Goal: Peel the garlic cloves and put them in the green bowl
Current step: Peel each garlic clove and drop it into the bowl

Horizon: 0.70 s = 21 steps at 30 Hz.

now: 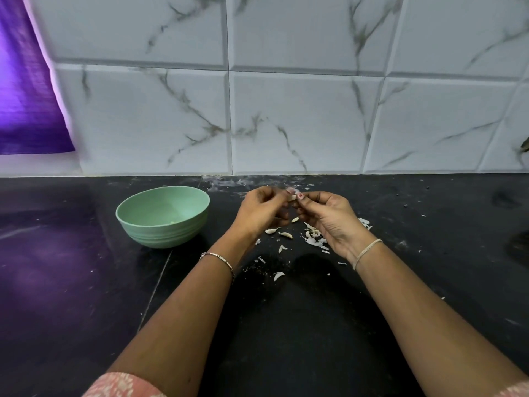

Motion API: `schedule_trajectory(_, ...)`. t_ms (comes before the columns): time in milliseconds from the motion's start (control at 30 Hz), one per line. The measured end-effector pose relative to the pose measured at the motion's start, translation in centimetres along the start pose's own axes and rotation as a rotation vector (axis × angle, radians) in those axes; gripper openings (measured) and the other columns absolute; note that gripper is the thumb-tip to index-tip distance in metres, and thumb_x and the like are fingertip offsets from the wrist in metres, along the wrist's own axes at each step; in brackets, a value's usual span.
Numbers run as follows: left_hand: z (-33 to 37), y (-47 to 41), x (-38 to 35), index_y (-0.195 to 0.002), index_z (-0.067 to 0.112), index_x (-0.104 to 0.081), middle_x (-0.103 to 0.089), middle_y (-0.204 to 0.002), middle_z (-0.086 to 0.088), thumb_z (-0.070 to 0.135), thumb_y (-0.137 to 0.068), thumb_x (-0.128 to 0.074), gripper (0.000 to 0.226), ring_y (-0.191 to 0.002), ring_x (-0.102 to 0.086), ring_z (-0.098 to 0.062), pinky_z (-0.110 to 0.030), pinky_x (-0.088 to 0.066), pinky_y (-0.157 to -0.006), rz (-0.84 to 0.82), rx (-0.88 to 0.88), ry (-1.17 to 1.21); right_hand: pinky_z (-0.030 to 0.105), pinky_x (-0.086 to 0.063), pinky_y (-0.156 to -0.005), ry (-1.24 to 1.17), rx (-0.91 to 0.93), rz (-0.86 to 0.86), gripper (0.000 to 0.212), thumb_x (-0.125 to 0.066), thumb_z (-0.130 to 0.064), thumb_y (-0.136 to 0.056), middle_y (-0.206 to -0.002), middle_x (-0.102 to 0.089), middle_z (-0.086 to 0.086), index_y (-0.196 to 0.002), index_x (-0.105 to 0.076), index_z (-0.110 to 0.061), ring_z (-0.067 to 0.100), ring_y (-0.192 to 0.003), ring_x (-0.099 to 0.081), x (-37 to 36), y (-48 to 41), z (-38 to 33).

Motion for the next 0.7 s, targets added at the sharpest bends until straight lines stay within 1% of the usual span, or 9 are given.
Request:
schedule_trajectory(67, 0.2, 0.1, -0.2, -0.099, -0.002, -0.065, -0.064, -0.080, -0.010, 0.018, -0.087, -0.071, 0.025, -0.062, -0.061, -0.015, -0.028, -0.056, -0.063, -0.008, -0.063, -0.092, 0.018, -0.052, -0.060, 0.007, 0.010, 0.031, 0.005, -0.066, -0.003, -0.086, -0.069, -0.070, 0.002, -0.083, -0.068, -0.005, 0.009, -0.061, -0.060, 0.4, -0.1, 0.0)
schedule_trajectory(133, 0.6, 0.1, 0.0, -0.099, -0.001, -0.065, -0.064, -0.079, -0.008, 0.012, -0.087, -0.071, 0.019, -0.062, -0.062, -0.015, -0.024, -0.057, -0.060, 0.017, -0.100, -0.149, 0.018, -0.052, -0.061, 0.022, 0.007, 0.035, 0.002, -0.069, -0.005, -0.085, -0.075, -0.069, 0.007, -0.083, -0.069, -0.004, 0.008, -0.061, -0.060, 0.6, -0.2, 0.0)
schedule_trajectory(300, 0.5, -0.1, 0.4, -0.099, 0.002, -0.065, -0.062, -0.075, -0.004, 0.009, -0.090, -0.066, 0.011, -0.061, -0.062, -0.015, -0.021, -0.058, -0.060, 0.042, -0.092, -0.130, 0.019, -0.050, -0.060, 0.030, 0.000, 0.027, 0.007, -0.064, -0.008, -0.090, -0.072, -0.067, 0.003, -0.084, -0.067, -0.007, 0.010, -0.063, -0.057, 0.7, -0.3, -0.1)
schedule_trajectory(367, 0.2, -0.2, 0.4, -0.101, -0.001, -0.064, -0.063, -0.078, -0.007, 0.010, -0.091, -0.065, 0.015, -0.062, -0.062, -0.014, -0.022, -0.058, -0.061, 0.039, -0.072, -0.110, 0.019, -0.044, -0.054, 0.116, -0.004, 0.052, 0.014, -0.061, -0.018, -0.095, -0.075, -0.066, 0.000, -0.084, -0.067, -0.011, 0.009, -0.060, -0.049, 1.2, -0.4, -0.3)
schedule_trajectory(467, -0.3, -0.4, 0.2, -0.098, 0.001, -0.066, -0.064, -0.082, -0.008, 0.010, -0.094, -0.061, 0.011, -0.062, -0.061, -0.011, -0.021, -0.057, -0.060, 0.021, -0.044, -0.102, 0.017, -0.037, -0.051, 0.312, 0.039, 0.102, 0.026, -0.062, -0.031, -0.093, -0.078, -0.063, 0.001, -0.073, -0.068, -0.016, 0.006, -0.059, -0.042, 2.1, -0.3, -1.1)
schedule_trajectory(533, -0.5, -0.5, 0.0, -0.097, 0.003, -0.065, -0.064, -0.082, -0.005, 0.009, -0.098, -0.055, 0.012, -0.062, -0.060, -0.010, -0.021, -0.057, -0.060, 0.005, -0.032, -0.091, 0.017, -0.040, -0.056, 0.401, 0.108, 0.117, 0.024, -0.074, -0.026, -0.084, -0.071, -0.061, 0.002, -0.064, -0.065, -0.015, 0.006, -0.063, -0.048, 2.2, -0.1, -1.9)
schedule_trajectory(600, -0.7, -0.5, -0.3, -0.099, 0.004, -0.064, -0.062, -0.083, -0.004, 0.010, -0.100, -0.050, 0.015, -0.063, -0.060, -0.011, -0.023, -0.058, -0.062, -0.014, -0.010, -0.092, 0.023, -0.045, -0.063, 0.500, 0.149, 0.133, 0.026, -0.086, -0.018, -0.071, -0.066, -0.061, -0.002, -0.060, -0.062, -0.015, 0.009, -0.067, -0.055, 2.4, -0.1, -2.3)
schedule_trajectory(667, -1.1, -0.4, -0.7, -0.098, 0.006, -0.062, -0.060, -0.084, -0.004, 0.010, -0.102, -0.047, 0.016, -0.063, -0.059, -0.012, -0.024, -0.058, -0.060, -0.037, 0.021, -0.093, 0.028, -0.048, -0.064, 0.547, 0.152, 0.116, 0.029, -0.087, -0.007, -0.066, -0.068, -0.060, -0.003, -0.065, -0.059, -0.015, 0.013, -0.067, -0.056, 2.3, -0.3, -2.0)
schedule_trajectory(700, -1.2, -0.3, -0.9, -0.097, 0.006, -0.062, -0.059, -0.083, -0.004, 0.010, -0.102, -0.046, 0.017, -0.062, -0.059, -0.012, -0.023, -0.057, -0.057, -0.044, 0.040, -0.083, 0.027, -0.049, -0.064, 0.534, 0.155, 0.096, 0.028, -0.084, -0.002, -0.068, -0.070, -0.060, -0.001, -0.070, -0.059, -0.014, 0.014, -0.067, -0.057, 2.1, -0.5, -1.7)
Point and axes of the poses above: each hand's wrist, its own y-axis away from the middle knuckle, its own x-axis out of the back of the hand, z = x × y, the point moved 10 cm from there along -y, towards the middle knuckle
